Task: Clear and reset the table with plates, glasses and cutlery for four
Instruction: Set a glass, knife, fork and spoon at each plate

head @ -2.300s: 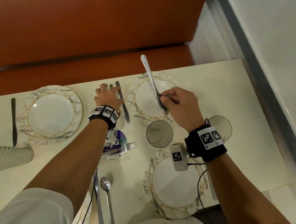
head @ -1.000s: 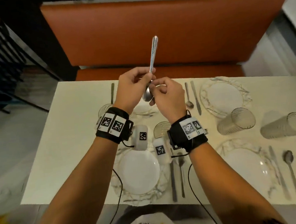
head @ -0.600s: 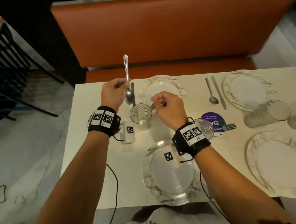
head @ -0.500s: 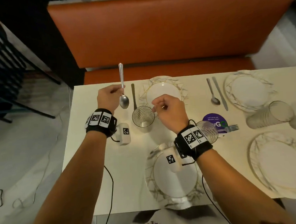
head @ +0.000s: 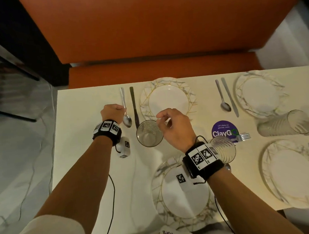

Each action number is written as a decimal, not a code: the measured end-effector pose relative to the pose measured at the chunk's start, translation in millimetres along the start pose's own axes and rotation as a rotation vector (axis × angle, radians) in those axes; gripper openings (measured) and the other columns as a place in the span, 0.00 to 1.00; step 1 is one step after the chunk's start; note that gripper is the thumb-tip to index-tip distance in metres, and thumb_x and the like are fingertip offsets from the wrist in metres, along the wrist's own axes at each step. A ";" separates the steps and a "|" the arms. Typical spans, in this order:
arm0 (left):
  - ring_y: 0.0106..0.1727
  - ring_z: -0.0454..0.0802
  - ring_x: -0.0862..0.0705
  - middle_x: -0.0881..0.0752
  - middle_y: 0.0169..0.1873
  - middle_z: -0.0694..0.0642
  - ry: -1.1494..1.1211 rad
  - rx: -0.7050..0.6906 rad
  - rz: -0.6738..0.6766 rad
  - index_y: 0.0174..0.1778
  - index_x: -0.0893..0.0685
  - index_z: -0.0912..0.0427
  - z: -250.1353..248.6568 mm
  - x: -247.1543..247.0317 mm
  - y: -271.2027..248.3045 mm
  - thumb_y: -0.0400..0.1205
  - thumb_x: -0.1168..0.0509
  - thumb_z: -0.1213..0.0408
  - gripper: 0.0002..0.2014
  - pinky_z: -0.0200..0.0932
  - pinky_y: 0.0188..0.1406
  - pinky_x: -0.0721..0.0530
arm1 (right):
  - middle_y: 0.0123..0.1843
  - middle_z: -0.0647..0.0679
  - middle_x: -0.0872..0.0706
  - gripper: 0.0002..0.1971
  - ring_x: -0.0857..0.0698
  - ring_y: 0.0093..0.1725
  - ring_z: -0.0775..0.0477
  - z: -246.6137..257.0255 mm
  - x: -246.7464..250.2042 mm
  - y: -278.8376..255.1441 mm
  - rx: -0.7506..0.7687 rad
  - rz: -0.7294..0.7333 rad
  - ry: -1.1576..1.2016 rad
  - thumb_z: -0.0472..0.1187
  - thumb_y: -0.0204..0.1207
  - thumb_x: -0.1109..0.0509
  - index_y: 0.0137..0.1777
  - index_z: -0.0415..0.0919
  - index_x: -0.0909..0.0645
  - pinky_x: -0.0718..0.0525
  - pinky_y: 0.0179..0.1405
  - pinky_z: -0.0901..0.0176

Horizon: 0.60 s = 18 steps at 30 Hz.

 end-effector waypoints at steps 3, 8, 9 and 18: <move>0.52 0.54 0.07 0.05 0.47 0.54 0.079 -0.039 -0.014 0.48 0.03 0.57 -1.8 -2.0 3.1 0.81 0.24 0.63 0.05 0.46 0.58 0.10 | 0.47 0.54 0.12 0.06 0.19 0.37 0.62 -1.7 -1.1 2.4 -0.016 0.026 0.003 0.39 0.80 0.29 0.54 0.46 0.13 0.21 0.41 0.72; 0.52 0.54 0.08 0.05 0.47 0.55 0.176 -0.085 -0.055 0.49 0.03 0.60 -8.4 -1.2 2.3 0.82 0.24 0.61 0.08 0.39 0.51 0.16 | 0.46 0.54 0.12 0.06 0.19 0.38 0.67 -2.8 1.0 3.8 -0.011 0.034 0.017 0.37 0.80 0.29 0.52 0.46 0.11 0.24 0.40 0.77; 0.51 0.54 0.08 0.05 0.47 0.56 0.180 -0.081 -0.060 0.49 0.03 0.61 -9.1 -2.2 1.9 0.82 0.25 0.61 0.08 0.40 0.51 0.16 | 0.46 0.55 0.12 0.06 0.19 0.38 0.68 -3.4 1.7 4.3 -0.009 0.034 0.023 0.36 0.80 0.29 0.51 0.45 0.11 0.24 0.40 0.77; 0.51 0.57 0.08 0.05 0.46 0.58 0.145 -0.043 -0.074 0.48 0.03 0.62 -12.1 -0.3 -3.3 0.82 0.25 0.64 0.07 0.42 0.51 0.14 | 0.44 0.56 0.11 0.05 0.19 0.38 0.70 -7.7 6.5 2.9 -0.011 0.017 0.051 0.36 0.80 0.28 0.50 0.43 0.11 0.25 0.39 0.77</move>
Point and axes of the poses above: each hand's wrist, its own y-axis towards the middle knuckle, its own x-axis out of the back of the hand, z = x × y, the point moved 4 cm from there along y, towards the middle knuckle
